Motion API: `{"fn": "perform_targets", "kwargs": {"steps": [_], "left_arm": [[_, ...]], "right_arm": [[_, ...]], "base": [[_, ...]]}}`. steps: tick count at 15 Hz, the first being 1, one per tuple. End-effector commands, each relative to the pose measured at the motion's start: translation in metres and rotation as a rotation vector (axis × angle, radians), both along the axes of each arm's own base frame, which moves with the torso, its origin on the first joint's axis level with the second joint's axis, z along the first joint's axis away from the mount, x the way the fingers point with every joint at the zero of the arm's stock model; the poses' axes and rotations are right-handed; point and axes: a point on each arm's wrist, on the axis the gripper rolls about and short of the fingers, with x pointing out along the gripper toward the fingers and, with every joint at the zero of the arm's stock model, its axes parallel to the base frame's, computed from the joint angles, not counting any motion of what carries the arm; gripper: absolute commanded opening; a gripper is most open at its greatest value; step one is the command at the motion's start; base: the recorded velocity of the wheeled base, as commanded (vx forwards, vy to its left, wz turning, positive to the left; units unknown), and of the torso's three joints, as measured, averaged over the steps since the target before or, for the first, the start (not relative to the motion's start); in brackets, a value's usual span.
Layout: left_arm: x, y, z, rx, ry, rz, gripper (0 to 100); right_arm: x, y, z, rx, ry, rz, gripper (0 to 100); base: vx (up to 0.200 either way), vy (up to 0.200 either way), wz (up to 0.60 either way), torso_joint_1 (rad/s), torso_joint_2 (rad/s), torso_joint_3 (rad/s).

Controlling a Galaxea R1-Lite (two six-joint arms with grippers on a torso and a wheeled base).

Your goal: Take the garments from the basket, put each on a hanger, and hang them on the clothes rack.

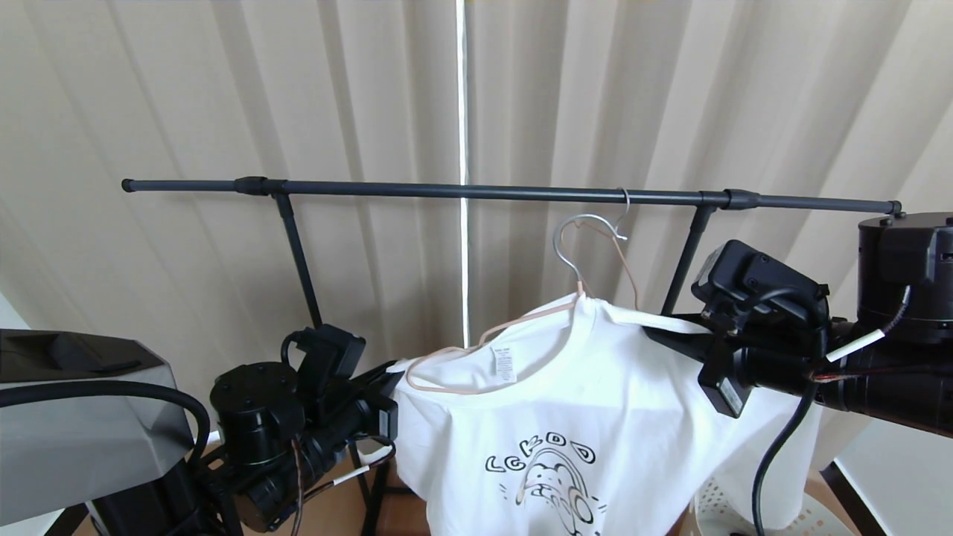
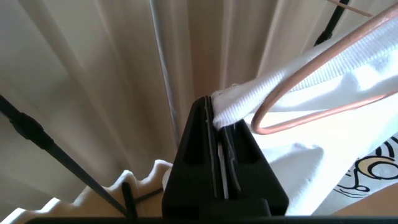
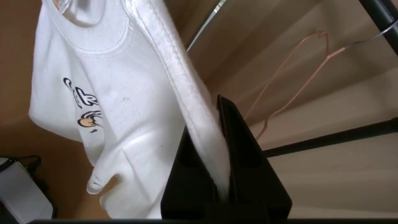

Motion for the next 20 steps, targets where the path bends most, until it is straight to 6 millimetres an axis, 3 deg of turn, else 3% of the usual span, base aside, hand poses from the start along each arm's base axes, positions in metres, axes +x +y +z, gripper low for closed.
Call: {"fn": "perform_targets", "kwargs": {"steps": [1, 20], "left_arm": [[0.0001, 0.0000, -0.0003, 0.000, 0.000, 0.001, 0], [-0.0006, 0.0019, -0.0014, 0.018, 0.001, -0.018, 0]], "right_arm": [[-0.0005, -0.0003, -0.0005, -0.001, -0.001, -0.002, 0], [0.0062, 0.0021, 0.0012, 0.058, -0.193, -0.098, 0]], "base": [[0.000, 0.000, 0.00, 0.000, 0.00, 0.000], [0.000, 0.000, 0.00, 0.000, 0.00, 0.000]]}}
